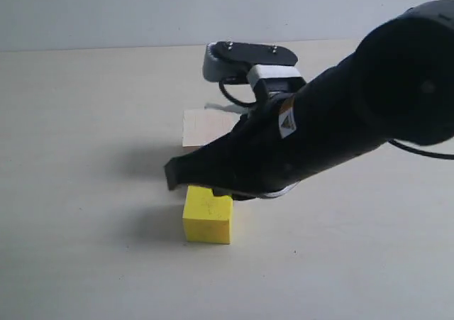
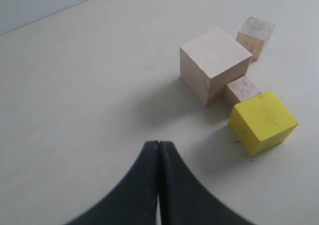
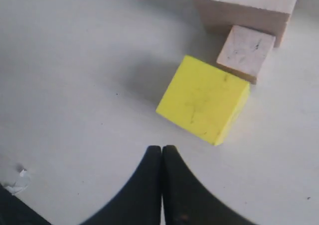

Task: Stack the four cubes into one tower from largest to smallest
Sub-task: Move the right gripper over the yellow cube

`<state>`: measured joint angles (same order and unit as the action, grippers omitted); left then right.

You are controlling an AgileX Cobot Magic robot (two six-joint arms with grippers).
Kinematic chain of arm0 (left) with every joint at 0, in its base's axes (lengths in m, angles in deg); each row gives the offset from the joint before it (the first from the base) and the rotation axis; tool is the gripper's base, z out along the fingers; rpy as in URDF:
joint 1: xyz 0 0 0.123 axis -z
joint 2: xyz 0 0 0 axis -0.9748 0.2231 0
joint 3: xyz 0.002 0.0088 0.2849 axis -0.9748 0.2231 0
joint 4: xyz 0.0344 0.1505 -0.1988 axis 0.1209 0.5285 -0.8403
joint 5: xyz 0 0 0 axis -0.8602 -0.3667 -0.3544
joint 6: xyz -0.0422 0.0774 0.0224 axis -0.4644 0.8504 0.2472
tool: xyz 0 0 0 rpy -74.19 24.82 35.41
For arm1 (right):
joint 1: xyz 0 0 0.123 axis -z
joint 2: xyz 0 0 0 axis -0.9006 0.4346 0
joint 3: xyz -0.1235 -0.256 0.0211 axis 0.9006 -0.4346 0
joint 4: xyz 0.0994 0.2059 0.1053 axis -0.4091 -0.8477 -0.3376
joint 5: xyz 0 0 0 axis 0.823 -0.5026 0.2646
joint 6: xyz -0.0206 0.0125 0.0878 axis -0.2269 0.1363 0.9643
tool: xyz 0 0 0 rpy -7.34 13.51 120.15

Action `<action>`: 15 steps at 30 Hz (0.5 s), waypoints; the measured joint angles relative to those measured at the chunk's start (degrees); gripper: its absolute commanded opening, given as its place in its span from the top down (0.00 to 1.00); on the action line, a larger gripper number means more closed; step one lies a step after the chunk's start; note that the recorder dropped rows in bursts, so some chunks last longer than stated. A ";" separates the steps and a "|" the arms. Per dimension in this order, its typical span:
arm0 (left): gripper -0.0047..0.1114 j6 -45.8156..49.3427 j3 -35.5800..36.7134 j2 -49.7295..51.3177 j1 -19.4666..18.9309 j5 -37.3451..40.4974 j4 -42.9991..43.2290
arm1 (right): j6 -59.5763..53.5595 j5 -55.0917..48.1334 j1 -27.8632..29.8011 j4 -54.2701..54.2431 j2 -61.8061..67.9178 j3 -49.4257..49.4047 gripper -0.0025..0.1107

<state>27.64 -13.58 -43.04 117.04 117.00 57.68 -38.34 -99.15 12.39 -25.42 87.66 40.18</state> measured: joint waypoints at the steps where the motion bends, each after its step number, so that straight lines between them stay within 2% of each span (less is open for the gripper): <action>1: 0.96 0.00 0.00 0.00 0.00 -0.12 0.10 | 2.39 0.00 -1.76 2.15 0.28 0.00 0.98; 2: 0.96 0.00 0.00 0.00 0.00 -0.26 0.10 | 7.41 0.00 -5.29 6.36 0.62 0.00 0.98; 4: 0.96 0.00 0.14 0.00 0.00 -0.39 0.10 | 14.69 0.00 -7.71 11.25 0.70 0.00 0.98; 8: 0.96 -0.72 0.77 0.00 0.00 -1.29 0.10 | 26.48 -4.90 -8.92 19.89 1.29 2.03 0.98; 15: 0.96 -0.94 0.77 0.00 0.00 -2.67 0.10 | 29.67 -12.76 -8.92 22.32 7.21 9.07 0.98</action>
<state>26.70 -12.82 -43.04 117.04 114.33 57.78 -8.67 -111.91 3.47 -3.10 94.88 49.26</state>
